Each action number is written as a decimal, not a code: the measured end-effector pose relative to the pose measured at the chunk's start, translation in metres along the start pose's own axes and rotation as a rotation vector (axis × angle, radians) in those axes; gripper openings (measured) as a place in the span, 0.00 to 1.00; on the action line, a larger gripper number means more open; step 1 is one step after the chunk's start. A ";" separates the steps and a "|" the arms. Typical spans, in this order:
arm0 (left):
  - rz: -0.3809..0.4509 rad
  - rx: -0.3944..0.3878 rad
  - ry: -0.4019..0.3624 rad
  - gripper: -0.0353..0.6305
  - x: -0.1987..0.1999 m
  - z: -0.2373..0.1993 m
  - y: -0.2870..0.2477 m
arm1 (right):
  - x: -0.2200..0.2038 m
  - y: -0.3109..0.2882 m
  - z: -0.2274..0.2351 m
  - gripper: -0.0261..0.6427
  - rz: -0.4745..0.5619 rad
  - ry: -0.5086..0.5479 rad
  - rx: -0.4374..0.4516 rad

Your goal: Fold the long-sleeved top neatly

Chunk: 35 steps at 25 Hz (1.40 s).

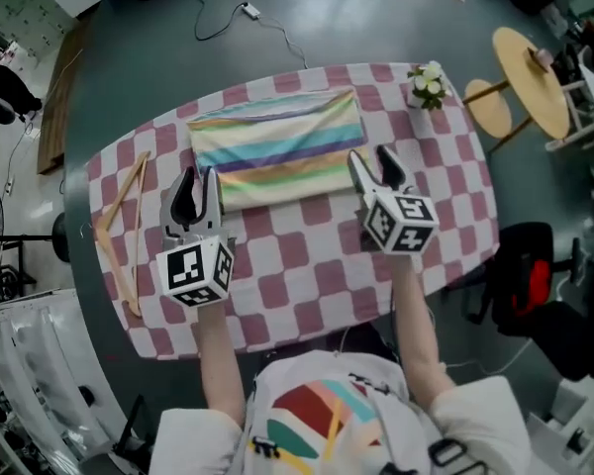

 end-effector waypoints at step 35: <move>-0.095 0.004 0.026 0.17 -0.035 0.055 0.056 | -0.153 -0.047 0.057 0.09 -0.144 -1.312 -0.202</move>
Point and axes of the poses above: the fingertips, and each gripper's own axes: y backward along the fingers, z to its right, x out of its top, the point moved 3 cm from there along y, backward along the fingers, and after that the axes turned 4 degrees about -x, right-handed, at the moved point
